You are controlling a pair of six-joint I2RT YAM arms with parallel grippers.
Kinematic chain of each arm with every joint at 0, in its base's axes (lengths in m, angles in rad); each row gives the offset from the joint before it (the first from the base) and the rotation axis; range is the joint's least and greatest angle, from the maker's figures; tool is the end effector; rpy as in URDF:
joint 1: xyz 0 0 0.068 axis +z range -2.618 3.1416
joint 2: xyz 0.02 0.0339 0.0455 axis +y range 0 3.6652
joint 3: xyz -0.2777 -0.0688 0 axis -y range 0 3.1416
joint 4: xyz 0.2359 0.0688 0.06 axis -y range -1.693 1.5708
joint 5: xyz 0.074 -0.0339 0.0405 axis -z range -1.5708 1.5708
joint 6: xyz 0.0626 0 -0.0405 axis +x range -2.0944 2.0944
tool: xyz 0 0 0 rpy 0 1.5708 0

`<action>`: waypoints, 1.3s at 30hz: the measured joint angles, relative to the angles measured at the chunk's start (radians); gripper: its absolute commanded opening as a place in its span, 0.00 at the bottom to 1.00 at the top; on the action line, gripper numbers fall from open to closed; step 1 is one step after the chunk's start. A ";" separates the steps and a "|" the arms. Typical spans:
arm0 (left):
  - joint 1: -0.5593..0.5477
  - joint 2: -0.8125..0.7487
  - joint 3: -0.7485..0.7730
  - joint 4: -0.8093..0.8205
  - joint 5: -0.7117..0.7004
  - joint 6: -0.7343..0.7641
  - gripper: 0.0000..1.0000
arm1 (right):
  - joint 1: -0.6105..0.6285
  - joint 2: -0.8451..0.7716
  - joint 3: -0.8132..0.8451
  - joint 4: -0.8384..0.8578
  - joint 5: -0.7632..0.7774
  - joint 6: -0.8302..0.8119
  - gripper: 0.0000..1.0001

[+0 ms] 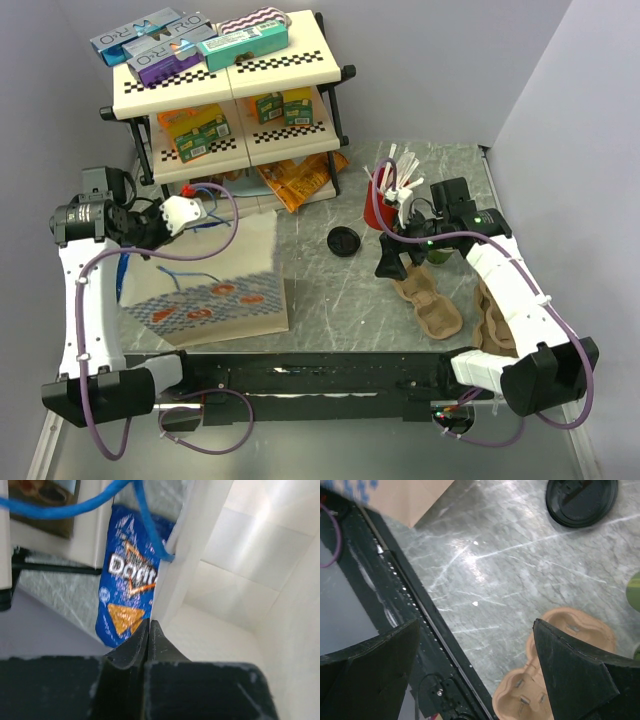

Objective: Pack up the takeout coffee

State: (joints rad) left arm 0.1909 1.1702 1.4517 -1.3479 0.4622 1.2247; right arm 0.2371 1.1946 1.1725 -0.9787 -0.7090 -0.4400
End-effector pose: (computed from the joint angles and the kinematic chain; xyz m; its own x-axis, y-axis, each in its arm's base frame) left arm 0.1864 0.0076 0.3785 -0.2523 0.8088 -0.5312 0.8228 0.4683 0.3222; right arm 0.2050 0.0915 0.3242 -0.5190 -0.4580 -0.7217 -0.8188 0.5086 0.2661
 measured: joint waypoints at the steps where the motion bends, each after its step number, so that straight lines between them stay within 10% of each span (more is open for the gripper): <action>1: -0.011 -0.004 0.004 -0.002 0.017 -0.012 0.01 | 0.000 0.002 0.000 0.001 0.011 0.000 1.00; 15: -0.050 0.018 0.255 -0.008 0.146 -0.201 0.01 | 0.000 0.040 -0.045 -0.094 0.299 -0.153 0.75; 39: -0.116 -0.061 0.055 0.154 0.166 -0.501 0.01 | -0.094 0.042 -0.249 -0.108 0.481 -0.102 0.56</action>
State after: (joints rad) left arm 0.0746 1.1091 1.5070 -1.1942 0.6277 0.7235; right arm 0.1429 1.2362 0.9237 -1.0870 -0.2283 -0.5423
